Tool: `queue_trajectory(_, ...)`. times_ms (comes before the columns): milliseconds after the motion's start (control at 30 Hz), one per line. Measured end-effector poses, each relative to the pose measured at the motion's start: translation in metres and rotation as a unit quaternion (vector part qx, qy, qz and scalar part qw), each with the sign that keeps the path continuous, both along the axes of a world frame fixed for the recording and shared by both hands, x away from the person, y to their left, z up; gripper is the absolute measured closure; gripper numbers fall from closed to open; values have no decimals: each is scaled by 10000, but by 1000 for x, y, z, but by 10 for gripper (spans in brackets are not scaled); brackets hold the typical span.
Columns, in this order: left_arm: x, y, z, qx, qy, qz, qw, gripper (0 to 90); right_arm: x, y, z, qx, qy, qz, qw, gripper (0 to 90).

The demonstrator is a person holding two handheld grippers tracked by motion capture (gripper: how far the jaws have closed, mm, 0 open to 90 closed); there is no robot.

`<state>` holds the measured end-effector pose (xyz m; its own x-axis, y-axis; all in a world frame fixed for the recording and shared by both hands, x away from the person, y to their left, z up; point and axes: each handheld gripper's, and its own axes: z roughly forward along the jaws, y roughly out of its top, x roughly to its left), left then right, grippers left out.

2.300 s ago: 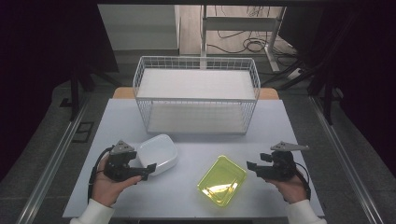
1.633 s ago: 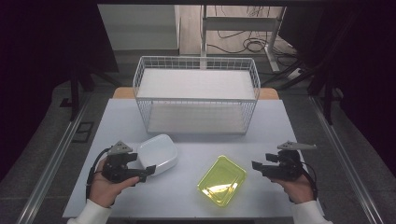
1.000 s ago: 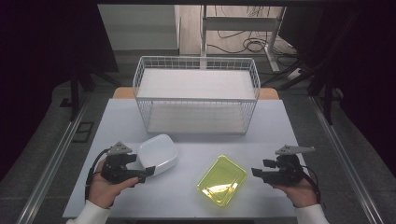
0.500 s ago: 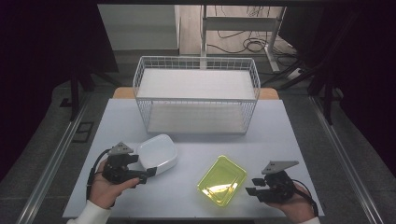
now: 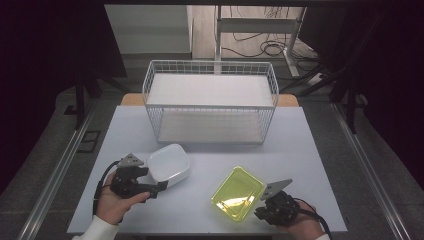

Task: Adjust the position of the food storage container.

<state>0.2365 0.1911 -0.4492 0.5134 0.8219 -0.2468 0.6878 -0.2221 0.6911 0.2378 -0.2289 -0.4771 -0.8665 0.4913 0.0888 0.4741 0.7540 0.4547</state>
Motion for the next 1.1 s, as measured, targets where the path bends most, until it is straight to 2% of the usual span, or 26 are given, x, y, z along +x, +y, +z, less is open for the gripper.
queue_trajectory(67,0,0,-1,26,26,9,10000,132,0,4,-2,-31,78,105,9999,888)
queue_trajectory(267,-1,0,0,26,23,23,10000,132,-6,21,-7,-191,201,457,9986,893)
queue_trajectory(467,-2,1,0,13,24,44,10000,132,-9,34,-9,-241,203,568,9979,893)
queue_trajectory(567,-2,2,-1,6,34,63,10000,130,-8,41,-11,-265,209,496,9982,893)
queue_trajectory(800,-1,3,-1,13,44,71,10000,130,-5,53,-12,-132,232,123,9996,893)
queue_trajectory(1100,-1,4,-1,38,33,82,10000,129,-2,77,-17,-13,140,-57,9999,893)
